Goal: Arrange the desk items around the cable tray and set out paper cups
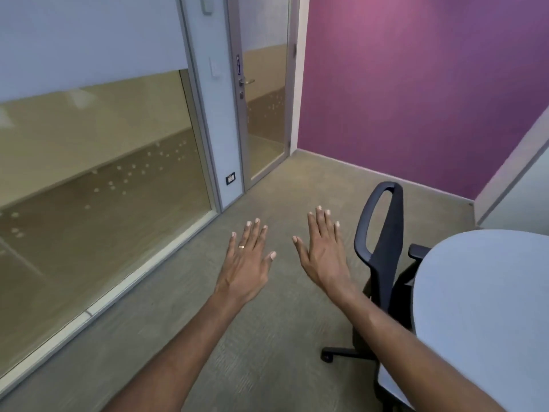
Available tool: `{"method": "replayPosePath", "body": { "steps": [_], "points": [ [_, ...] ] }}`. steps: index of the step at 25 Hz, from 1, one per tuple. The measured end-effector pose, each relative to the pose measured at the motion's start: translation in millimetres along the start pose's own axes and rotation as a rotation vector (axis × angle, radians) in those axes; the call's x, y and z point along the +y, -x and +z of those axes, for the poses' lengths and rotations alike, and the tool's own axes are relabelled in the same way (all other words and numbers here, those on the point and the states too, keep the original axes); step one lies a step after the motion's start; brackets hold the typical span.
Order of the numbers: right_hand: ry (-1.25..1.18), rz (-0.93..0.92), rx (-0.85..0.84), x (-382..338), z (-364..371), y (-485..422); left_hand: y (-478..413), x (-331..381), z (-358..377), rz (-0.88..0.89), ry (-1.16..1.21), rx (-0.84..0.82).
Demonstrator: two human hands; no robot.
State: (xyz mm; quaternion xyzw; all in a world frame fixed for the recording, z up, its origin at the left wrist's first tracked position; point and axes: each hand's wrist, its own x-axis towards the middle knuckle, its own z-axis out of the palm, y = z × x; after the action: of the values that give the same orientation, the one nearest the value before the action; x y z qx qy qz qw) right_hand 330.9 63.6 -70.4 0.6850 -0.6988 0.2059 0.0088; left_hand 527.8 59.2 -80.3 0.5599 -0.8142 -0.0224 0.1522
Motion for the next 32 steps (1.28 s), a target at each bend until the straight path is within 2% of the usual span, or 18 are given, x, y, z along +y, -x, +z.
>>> {"method": "replayPosePath", "body": {
  "steps": [3,13,21,26,32],
  "points": [
    [-0.014,0.019,-0.011,4.8,21.3,-48.1,-54.3,-15.2,12.2,-0.015,0.072,0.001],
    [0.011,0.198,0.091,29.9,101.5,-216.2,-279.3,-74.0,68.2,0.185,0.097,-0.065],
    [0.05,0.499,0.15,69.0,122.5,-326.5,-440.0,-83.5,92.0,0.372,0.214,-0.169],
    [0.1,0.631,0.129,131.9,142.8,-390.1,-527.7,-50.3,136.7,0.506,0.182,-0.228],
    [0.081,0.775,0.123,264.9,166.7,-490.3,-672.3,20.9,200.1,0.579,0.119,-0.247]
  ]
}}
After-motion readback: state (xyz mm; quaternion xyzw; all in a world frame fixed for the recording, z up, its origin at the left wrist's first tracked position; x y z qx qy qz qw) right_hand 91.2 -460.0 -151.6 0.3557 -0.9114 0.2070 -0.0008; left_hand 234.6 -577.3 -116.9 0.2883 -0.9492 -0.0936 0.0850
